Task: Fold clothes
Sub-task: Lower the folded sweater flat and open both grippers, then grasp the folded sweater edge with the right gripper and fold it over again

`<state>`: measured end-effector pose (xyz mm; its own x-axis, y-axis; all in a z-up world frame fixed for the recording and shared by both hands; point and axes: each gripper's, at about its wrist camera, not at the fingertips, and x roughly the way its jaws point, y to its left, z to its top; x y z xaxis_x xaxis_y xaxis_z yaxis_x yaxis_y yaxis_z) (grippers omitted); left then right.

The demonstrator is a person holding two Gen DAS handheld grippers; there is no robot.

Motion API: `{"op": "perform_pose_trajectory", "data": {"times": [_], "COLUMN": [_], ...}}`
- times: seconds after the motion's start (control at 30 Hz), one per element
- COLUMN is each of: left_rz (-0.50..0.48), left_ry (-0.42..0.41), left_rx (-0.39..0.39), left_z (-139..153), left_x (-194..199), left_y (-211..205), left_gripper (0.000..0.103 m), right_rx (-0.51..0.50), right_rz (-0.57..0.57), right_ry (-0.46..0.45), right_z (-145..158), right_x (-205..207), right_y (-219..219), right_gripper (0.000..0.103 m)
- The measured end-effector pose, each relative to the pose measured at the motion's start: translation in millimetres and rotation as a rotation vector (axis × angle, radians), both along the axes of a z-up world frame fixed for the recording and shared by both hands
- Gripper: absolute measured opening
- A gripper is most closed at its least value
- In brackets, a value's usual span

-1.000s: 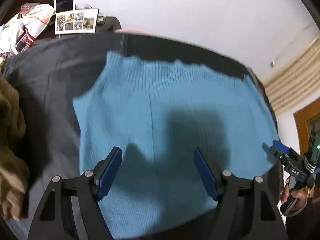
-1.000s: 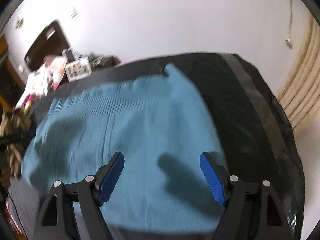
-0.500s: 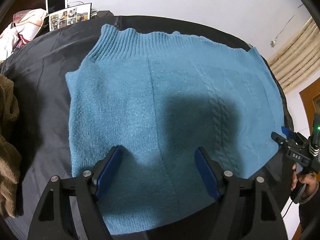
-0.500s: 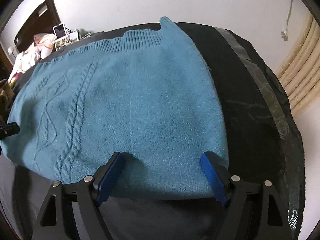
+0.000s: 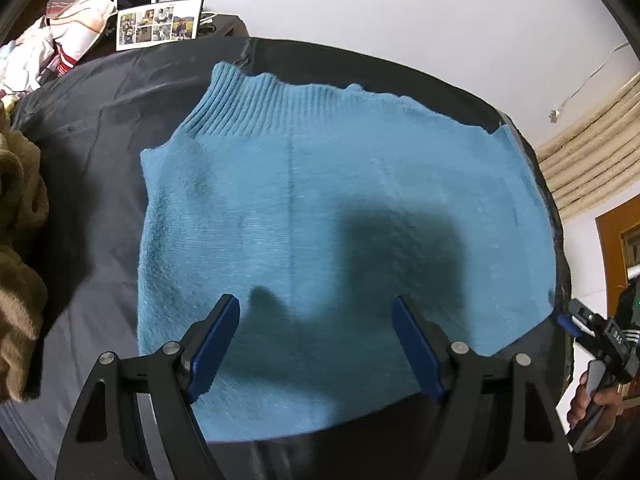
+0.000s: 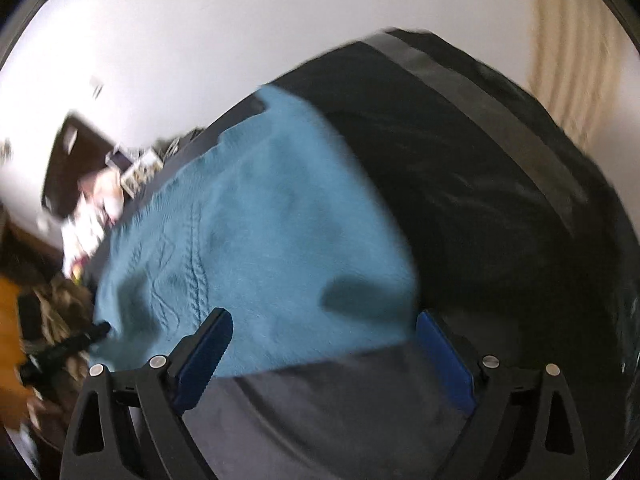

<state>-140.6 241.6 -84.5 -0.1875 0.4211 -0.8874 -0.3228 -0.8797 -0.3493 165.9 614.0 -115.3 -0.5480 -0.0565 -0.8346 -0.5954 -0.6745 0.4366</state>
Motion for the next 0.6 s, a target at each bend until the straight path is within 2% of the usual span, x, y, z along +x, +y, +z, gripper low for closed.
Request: {"op": "perform_pose_trajectory", "data": {"times": [0.13, 0.3, 0.4, 0.6], "left_rz": [0.004, 0.013, 0.019, 0.000], "left_ry": [0.002, 0.012, 0.005, 0.002], "left_rx": [0.002, -0.012, -0.023, -0.042], "left_z": [15.2, 31.3, 37.6, 49.9], "left_x": [7.3, 14.2, 19.9, 24.7], "left_y": [16.4, 35.6, 40.0, 60.5], "left_gripper": [0.082, 0.082, 0.082, 0.082], "right_rx": [-0.161, -0.333, -0.391, -0.419], "right_rz": [-0.081, -0.103, -0.102, -0.114], "right_ry": [0.044, 0.114, 0.162, 0.232], "right_z": [-15.6, -38.7, -44.2, -46.1], "right_x": [24.3, 22.2, 13.0, -8.7], "right_y": [18.0, 20.4, 15.2, 23.7], "right_gripper": [0.095, 0.095, 0.095, 0.095]}}
